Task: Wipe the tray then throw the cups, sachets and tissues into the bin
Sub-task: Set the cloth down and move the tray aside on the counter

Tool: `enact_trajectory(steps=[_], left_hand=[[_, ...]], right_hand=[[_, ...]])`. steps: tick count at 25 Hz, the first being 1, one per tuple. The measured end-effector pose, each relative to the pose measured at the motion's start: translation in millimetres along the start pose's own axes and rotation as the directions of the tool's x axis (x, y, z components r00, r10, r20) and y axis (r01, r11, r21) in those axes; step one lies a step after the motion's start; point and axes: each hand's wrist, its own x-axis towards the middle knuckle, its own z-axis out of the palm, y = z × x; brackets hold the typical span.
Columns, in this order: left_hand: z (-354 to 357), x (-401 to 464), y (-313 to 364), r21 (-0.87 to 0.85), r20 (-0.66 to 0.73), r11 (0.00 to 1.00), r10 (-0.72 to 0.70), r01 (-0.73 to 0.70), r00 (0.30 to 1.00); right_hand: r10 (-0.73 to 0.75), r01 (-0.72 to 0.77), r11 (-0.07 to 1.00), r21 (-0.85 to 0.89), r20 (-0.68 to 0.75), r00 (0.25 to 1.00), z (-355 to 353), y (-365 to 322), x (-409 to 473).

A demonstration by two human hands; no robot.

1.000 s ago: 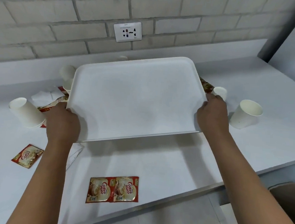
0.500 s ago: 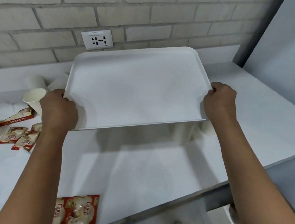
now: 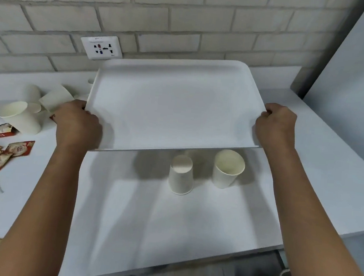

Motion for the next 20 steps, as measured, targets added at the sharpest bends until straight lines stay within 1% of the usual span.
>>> enact_trajectory(steps=[3,6,9,14,17,20], left_hand=[[4.0,-0.5,10.5,0.017,0.004,1.0,-0.013,0.012,1.0],[10.1,6.3,27.4,0.047,0.033,0.999,0.008,-0.009,0.999],[19.4,16.9,42.0,0.004,0.061,1.0,0.01,-0.01,0.998],[40.8,30.1,69.3,-0.049,0.096,0.998,0.044,-0.039,0.994],[52.3,27.9,93.6,-0.065,0.109,0.994,0.097,-0.09,0.989],[73.1,29.7,119.7,-0.11,0.152,0.992,0.078,-0.062,0.985]], right_hand=[[-0.015,0.015,1.0,-0.007,0.003,1.0,3.0,6.2,11.4],[-0.001,0.001,1.0,0.008,-0.017,1.0,3.1,10.4,26.0],[0.036,-0.036,0.999,0.017,-0.029,0.999,-3.0,12.2,44.4],[0.038,-0.036,0.999,0.018,-0.089,0.995,-21.1,18.8,71.9],[0.055,-0.054,0.998,0.015,-0.112,0.992,-29.5,35.5,92.4],[0.046,-0.044,0.999,0.018,-0.11,0.993,-37.2,60.7,124.1]])
